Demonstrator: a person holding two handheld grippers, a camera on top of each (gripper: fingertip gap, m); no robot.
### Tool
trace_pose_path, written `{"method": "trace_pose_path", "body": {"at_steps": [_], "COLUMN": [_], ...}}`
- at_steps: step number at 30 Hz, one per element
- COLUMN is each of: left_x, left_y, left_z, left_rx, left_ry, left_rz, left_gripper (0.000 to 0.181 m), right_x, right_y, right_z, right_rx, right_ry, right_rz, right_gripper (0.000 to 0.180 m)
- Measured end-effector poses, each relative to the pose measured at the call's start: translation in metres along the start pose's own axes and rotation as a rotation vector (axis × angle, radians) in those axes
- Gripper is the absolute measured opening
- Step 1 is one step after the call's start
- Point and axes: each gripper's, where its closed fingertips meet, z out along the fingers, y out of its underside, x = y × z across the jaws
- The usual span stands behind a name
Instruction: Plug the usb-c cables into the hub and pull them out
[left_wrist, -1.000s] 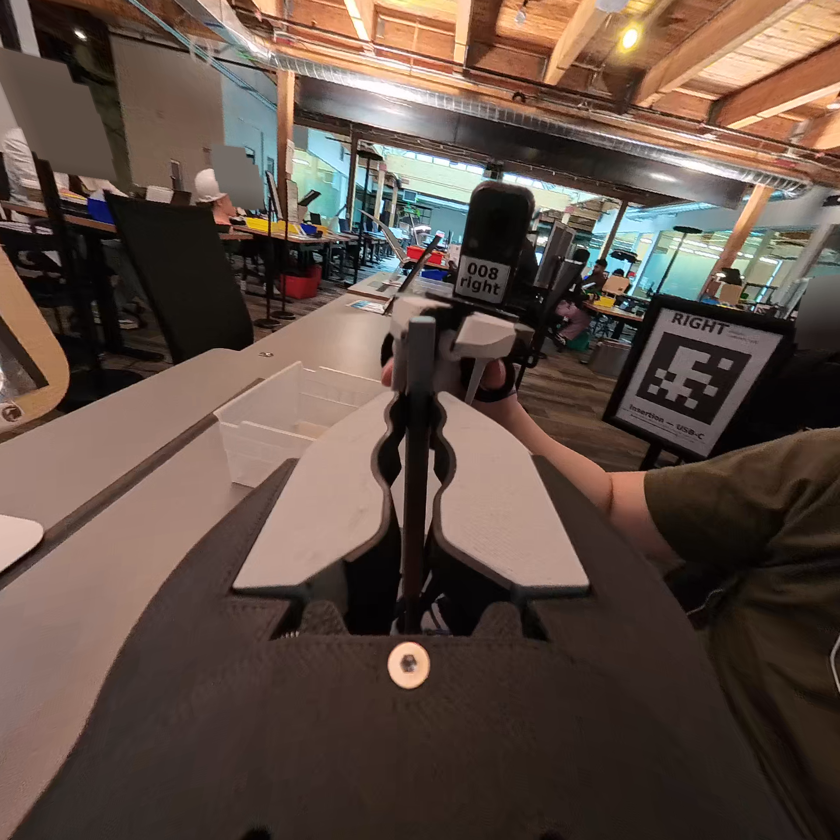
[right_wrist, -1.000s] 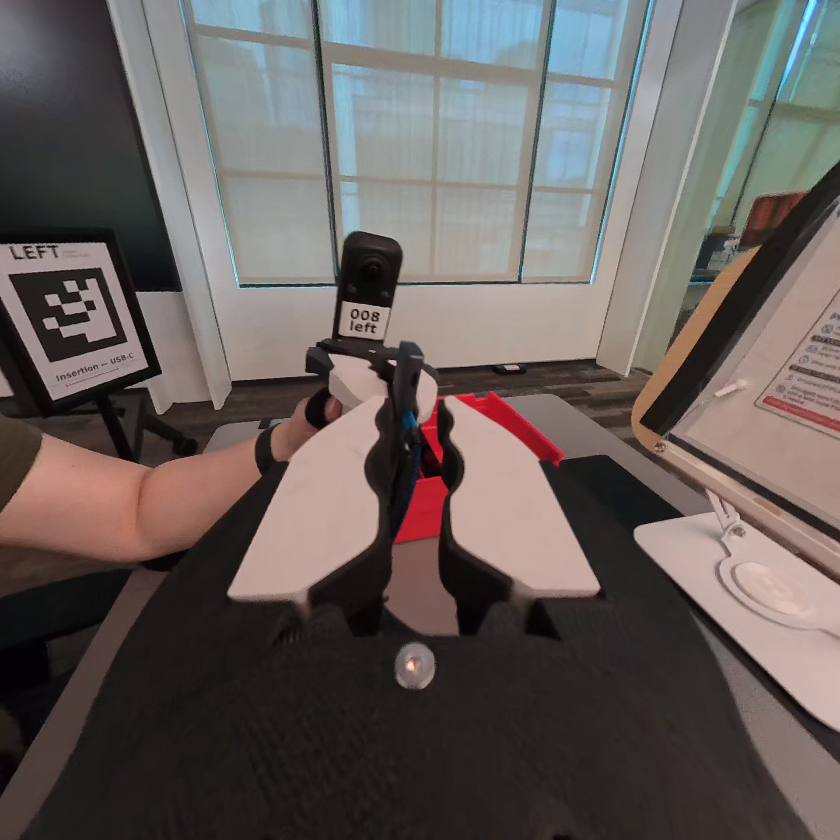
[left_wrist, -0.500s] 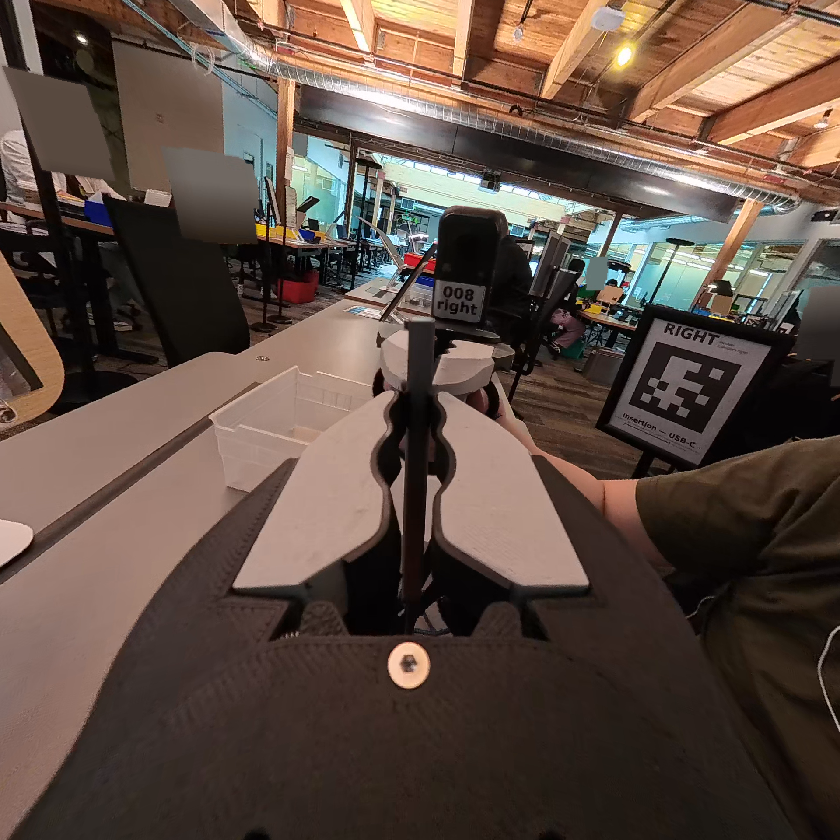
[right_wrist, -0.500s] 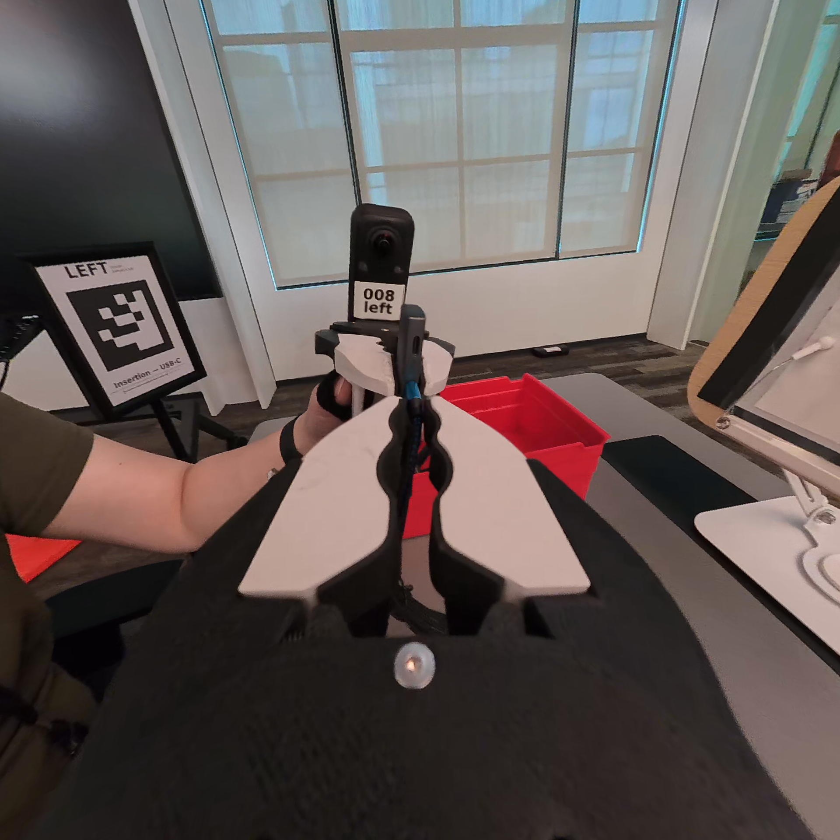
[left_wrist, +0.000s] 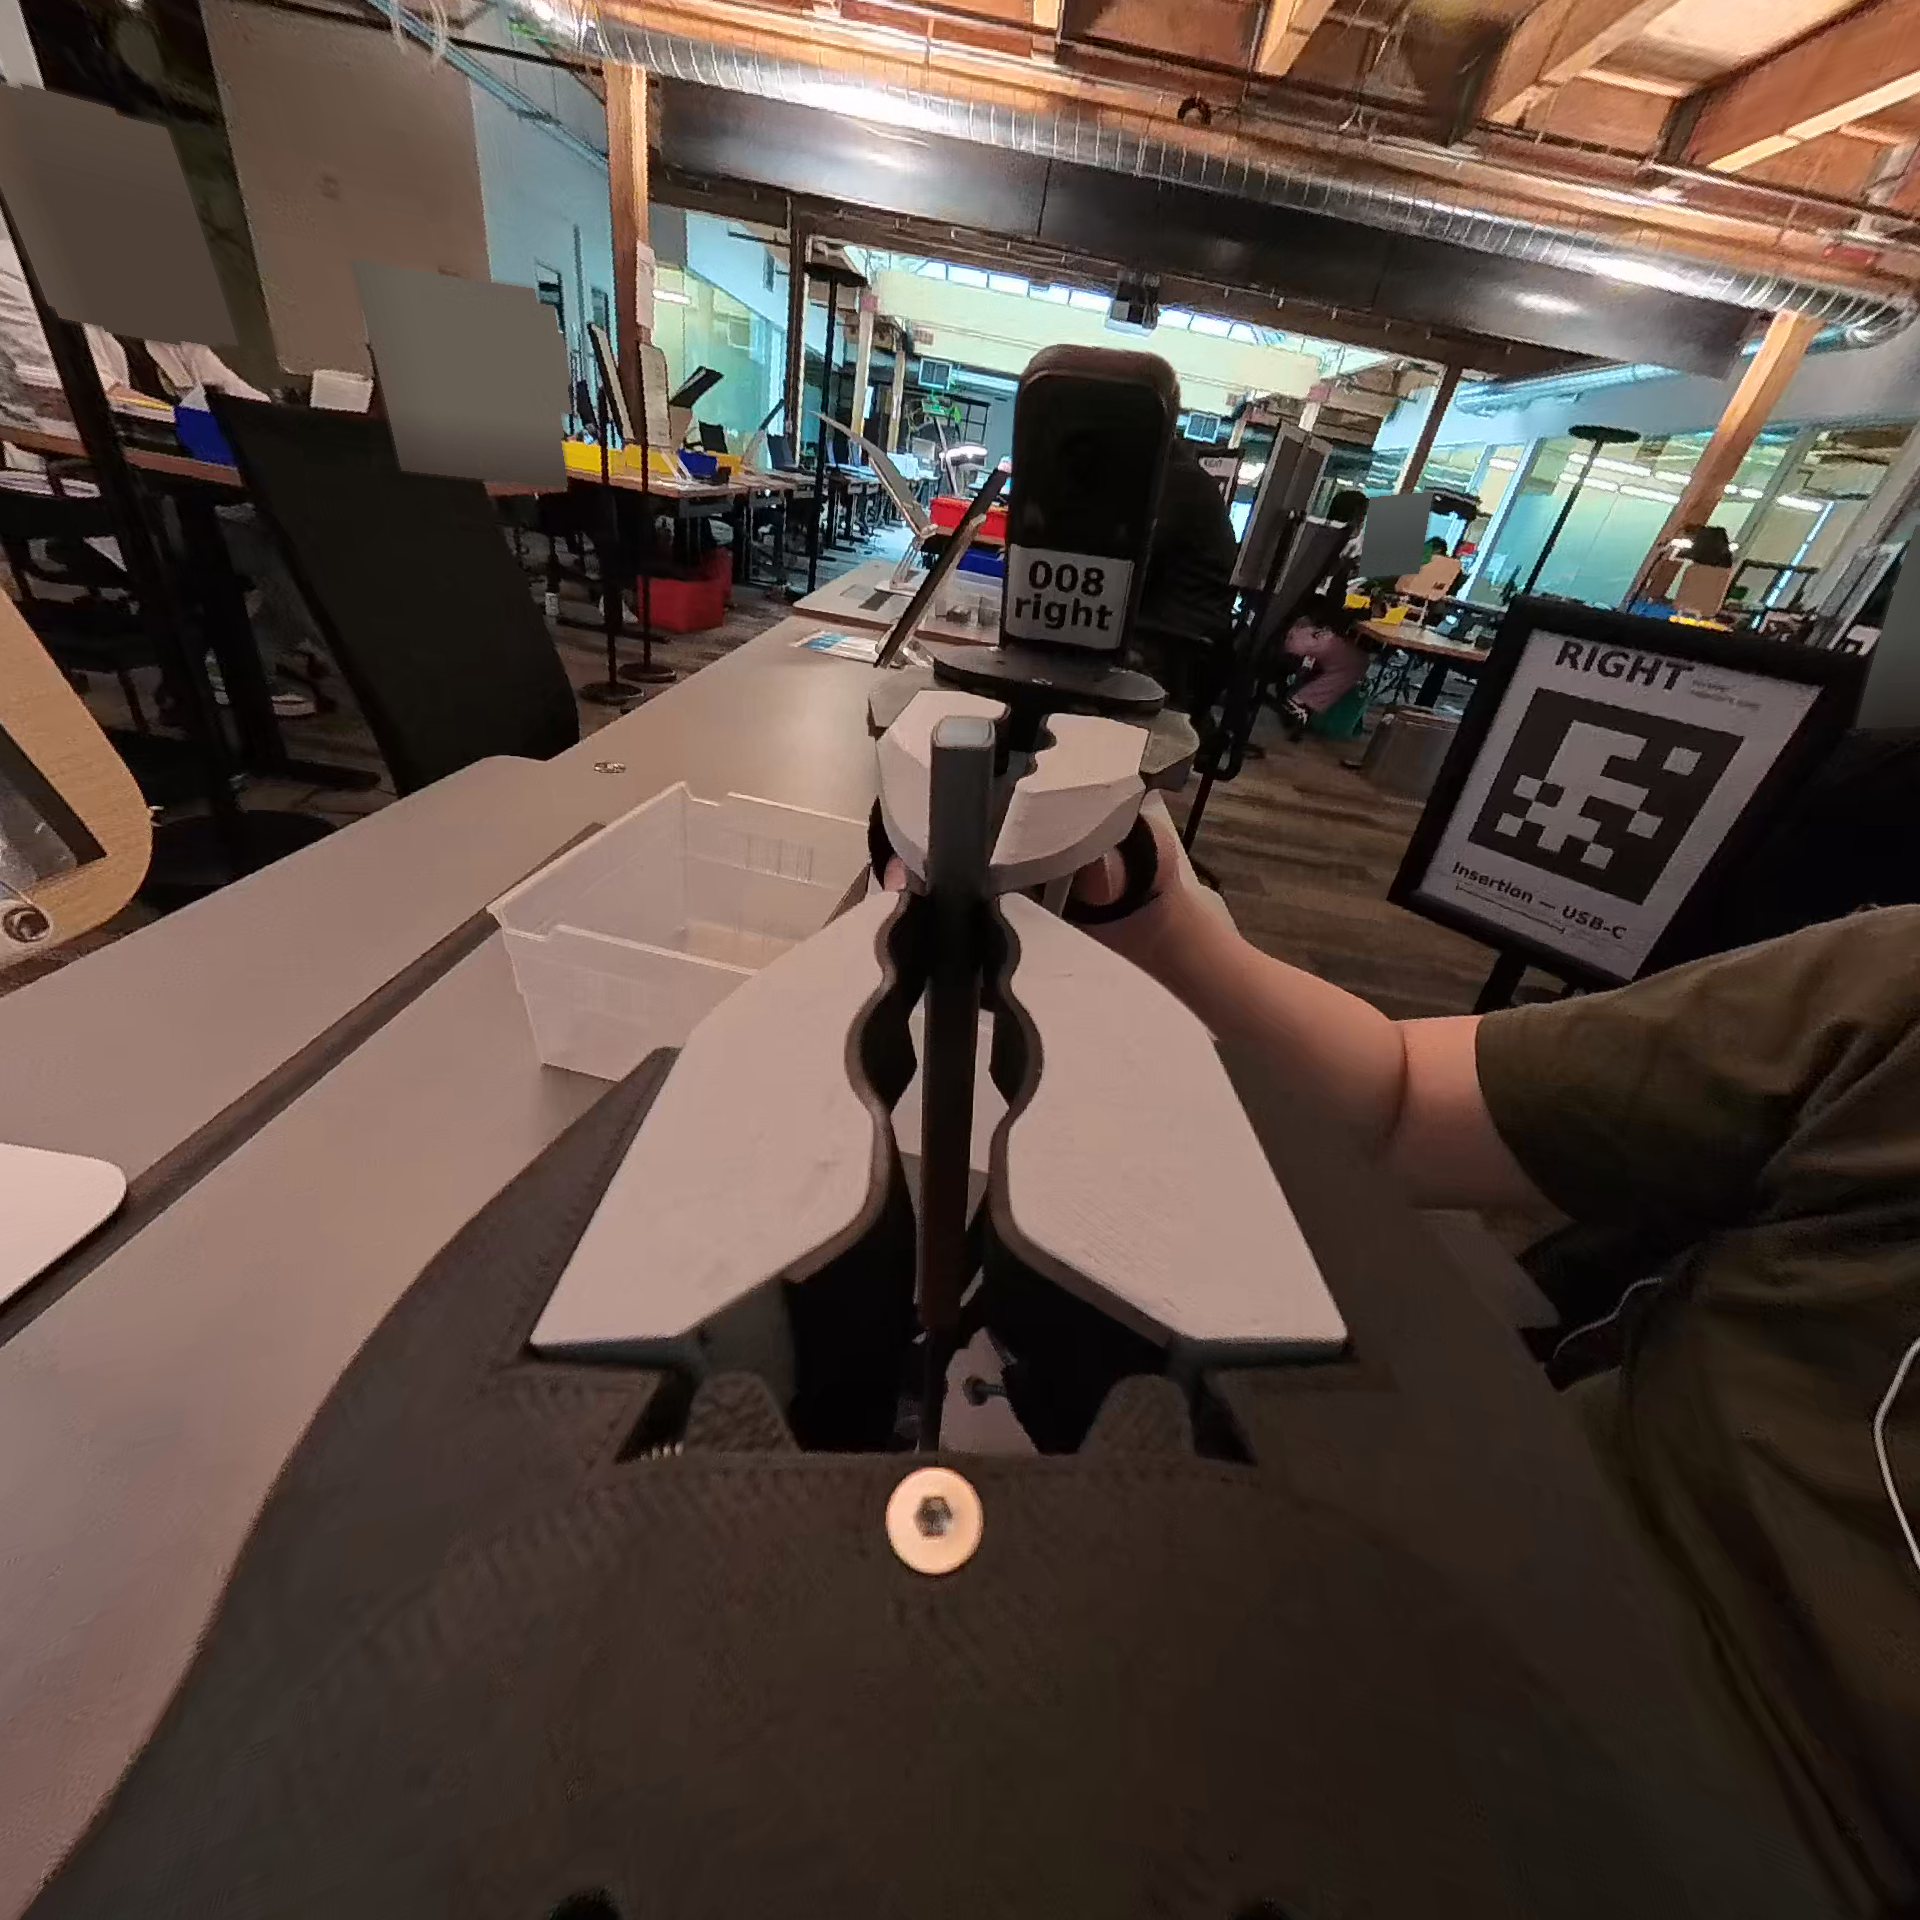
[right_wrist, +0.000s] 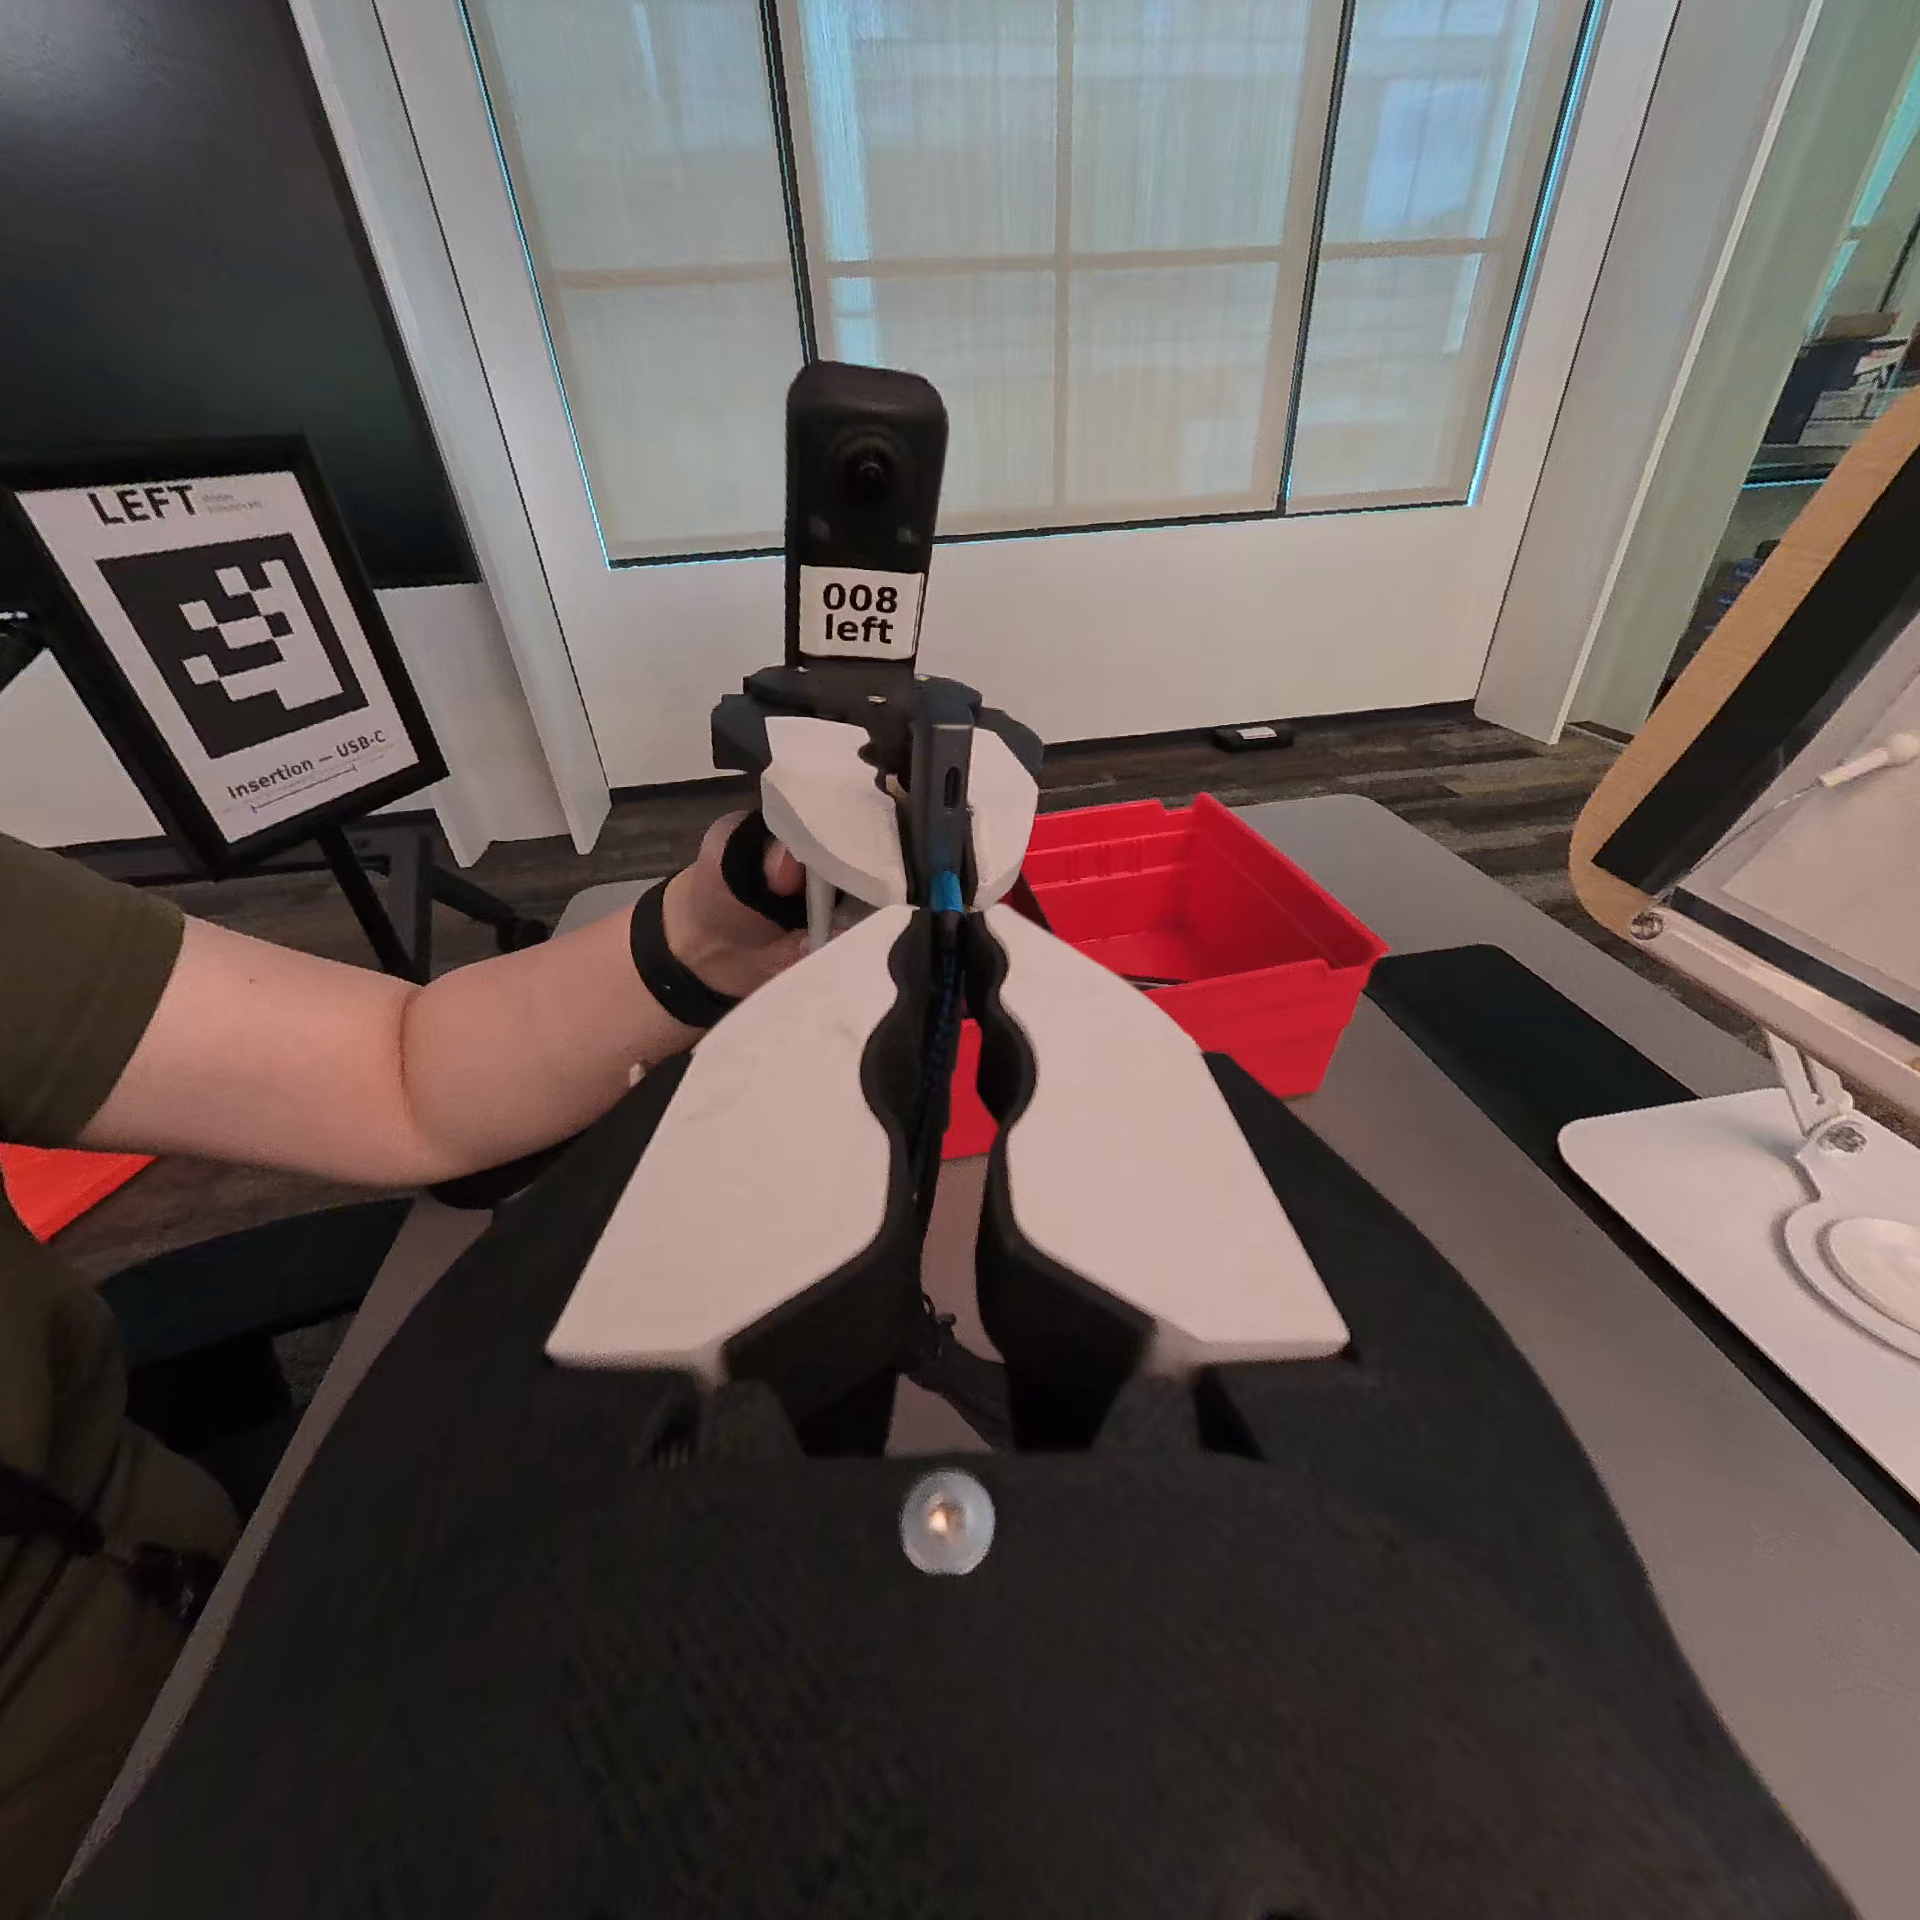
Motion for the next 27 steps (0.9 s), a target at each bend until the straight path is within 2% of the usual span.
{"method": "trace_pose_path", "body": {"at_steps": [7,12,17,21,23,27], "left_x": [-0.005,-0.011,-0.014,-0.015,-0.016,-0.018], "left_y": [-0.009,-0.017,-0.031,-0.048,-0.052,-0.056], "left_z": [-0.001,-0.006,-0.018,-0.036,-0.043,-0.05], "left_rx": [0.053,0.11,0.152,0.235,0.248,0.265], "left_ry": [0.004,-0.058,-0.131,-0.156,-0.161,-0.179], "left_rz": [-0.056,-0.032,0.015,0.004,0.002,0.003], "left_gripper": [0.01,0.01,0.01,0.01,0.01,0.01], "right_x": [0.004,0.005,0.006,0.006,0.005,-0.001], "right_y": [-0.006,0.004,0.026,0.009,0.0,0.003], "right_z": [0.002,0.006,0.018,-0.001,-0.015,-0.028], "right_rx": [0.049,0.07,-0.033,0.001,0.013,-0.045], "right_ry": [0.007,-0.08,-0.073,-0.049,-0.035,0.004], "right_rz": [-0.014,0.121,0.1,0.032,0.034,0.045], "right_gripper": [0.007,0.034,0.043,0.054,0.065,0.078]}}
